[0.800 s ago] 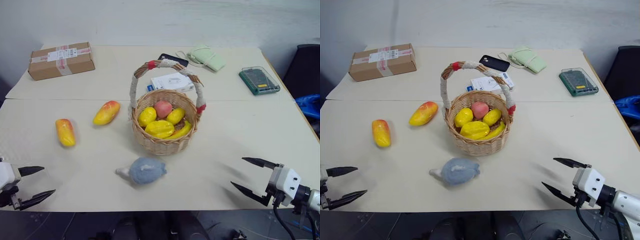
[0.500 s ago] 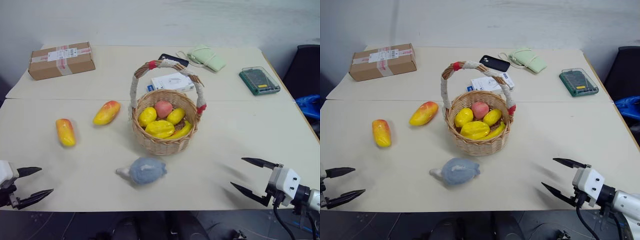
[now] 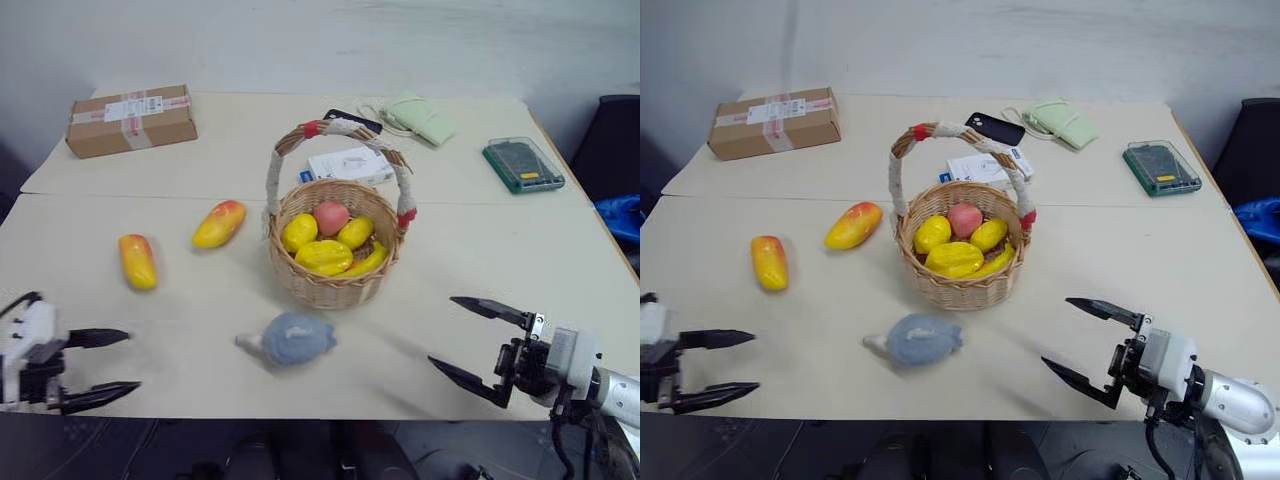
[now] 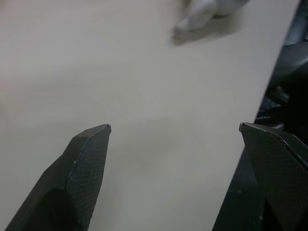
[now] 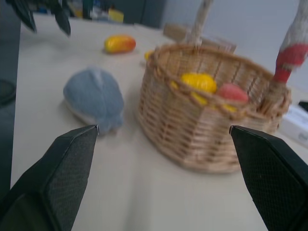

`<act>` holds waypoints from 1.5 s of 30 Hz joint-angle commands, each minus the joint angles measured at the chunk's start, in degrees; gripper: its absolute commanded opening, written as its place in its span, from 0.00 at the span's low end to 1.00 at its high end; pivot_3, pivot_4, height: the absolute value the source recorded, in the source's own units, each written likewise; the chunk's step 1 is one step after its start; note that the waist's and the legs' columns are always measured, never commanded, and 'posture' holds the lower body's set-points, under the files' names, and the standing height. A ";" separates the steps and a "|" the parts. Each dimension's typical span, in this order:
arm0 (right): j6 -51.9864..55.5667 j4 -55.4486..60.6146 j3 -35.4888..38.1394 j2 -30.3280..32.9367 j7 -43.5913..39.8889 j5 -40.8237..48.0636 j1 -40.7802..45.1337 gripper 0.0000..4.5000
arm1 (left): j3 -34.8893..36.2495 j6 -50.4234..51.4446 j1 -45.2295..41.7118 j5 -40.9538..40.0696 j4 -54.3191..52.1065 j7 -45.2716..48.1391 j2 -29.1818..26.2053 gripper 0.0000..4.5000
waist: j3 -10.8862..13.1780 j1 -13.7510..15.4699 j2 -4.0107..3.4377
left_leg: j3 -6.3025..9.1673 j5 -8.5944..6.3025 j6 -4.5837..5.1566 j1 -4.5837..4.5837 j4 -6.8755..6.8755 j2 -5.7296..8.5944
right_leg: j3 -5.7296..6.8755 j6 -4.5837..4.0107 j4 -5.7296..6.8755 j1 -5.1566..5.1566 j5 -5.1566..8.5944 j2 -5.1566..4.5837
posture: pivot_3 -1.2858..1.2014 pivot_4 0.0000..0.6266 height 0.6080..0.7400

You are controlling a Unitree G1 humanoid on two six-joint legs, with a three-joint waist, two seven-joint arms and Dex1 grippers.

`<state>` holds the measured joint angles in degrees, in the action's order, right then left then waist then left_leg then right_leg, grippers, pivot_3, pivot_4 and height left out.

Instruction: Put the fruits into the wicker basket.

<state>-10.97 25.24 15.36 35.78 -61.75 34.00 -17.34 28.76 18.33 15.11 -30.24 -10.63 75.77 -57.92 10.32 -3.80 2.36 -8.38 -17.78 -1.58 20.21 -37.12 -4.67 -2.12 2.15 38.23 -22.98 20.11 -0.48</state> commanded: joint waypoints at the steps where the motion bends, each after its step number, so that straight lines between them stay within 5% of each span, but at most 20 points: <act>1: 3.19 4.62 0.22 1.15 0.06 4.22 -0.71 1.00 | -6.90 5.82 -7.33 -5.81 -11.09 -5.53 2.24 1.00 | 0.00 0.53 -0.01 | 0.00 -0.02 0.05 -0.05 0.00 0.01 | -0.01 0.03 -0.02 0.07 -0.02 -0.01 | 0.52 0.24 1.00; 10: 5.96 6.55 -0.54 1.15 0.64 3.28 -0.87 1.00 | -34.42 3.47 -22.58 9.14 -9.93 -14.77 14.90 1.00 | -0.15 0.58 -0.22 | 0.04 0.03 -0.05 -0.18 -0.09 -0.01 | -0.08 0.13 -0.23 0.37 -0.08 0.18 | 0.52 0.24 1.00; 19: 5.84 6.13 -2.64 -0.28 2.19 1.30 -0.20 1.00 | -41.31 -2.15 -25.74 17.42 -4.74 -20.28 21.97 0.96 | -0.19 0.84 -0.25 | 0.05 0.03 -0.01 -0.12 -0.20 0.00 | -0.10 0.19 -0.25 0.40 -0.11 0.14 | 0.52 0.24 1.00; 25: 3.51 3.98 -4.19 -1.98 0.76 0.34 -0.50 1.00 | -32.15 -1.91 -18.56 6.84 -9.81 -15.94 19.67 0.60 | -0.19 0.58 -0.25 | 0.05 0.04 -0.03 -0.14 -0.15 -0.05 | -0.09 0.18 -0.22 0.40 -0.11 0.14 | 0.52 0.24 1.00; 31: -0.17 1.43 -4.36 -4.34 -2.63 2.37 -0.82 1.00 | -8.16 14.14 -1.15 -17.20 -18.54 -18.93 16.07 0.28 | -0.19 0.41 -0.25 | 0.12 0.01 0.03 -0.15 -0.09 -0.08 | 0.00 0.15 -0.22 0.40 -0.09 0.07 | 0.52 0.24 1.00; 34: 0.95 0.81 -3.51 -6.32 0.42 4.92 2.79 1.00 | 6.52 14.73 4.69 -19.10 -12.58 -25.88 18.81 0.25 | -0.17 0.37 -0.26 | 0.15 -0.08 0.19 -0.18 -0.09 -0.07 | 0.02 0.14 -0.25 0.41 -0.08 0.03 | 0.52 0.24 1.00; 38: 2.80 2.27 -5.38 -7.49 2.03 6.79 7.51 1.00 | 20.61 13.04 1.01 -21.33 -0.91 -38.61 22.56 0.25 | -0.19 0.65 -0.18 | 0.21 -0.02 0.29 -0.28 -0.13 -0.02 | 0.08 0.07 -0.24 0.48 -0.12 0.03 | 0.52 0.24 1.00; 45: 2.95 0.79 -9.13 -9.01 2.40 4.82 11.41 1.00 | 21.68 13.37 -13.71 -13.22 15.18 -60.99 22.84 0.25 | -0.32 1.89 0.03 | 0.19 -0.11 0.33 -0.25 -0.07 0.03 | 0.13 0.07 -0.35 0.52 -0.12 -0.06 | 0.52 0.24 1.00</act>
<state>-7.43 25.35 6.33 27.13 -59.60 38.88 -6.48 50.45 31.79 3.84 -44.58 3.31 19.33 -34.88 10.00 -1.92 2.40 -8.20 -17.91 -1.25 19.99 -37.22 -4.64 -1.99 2.22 37.87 -22.49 19.98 -0.54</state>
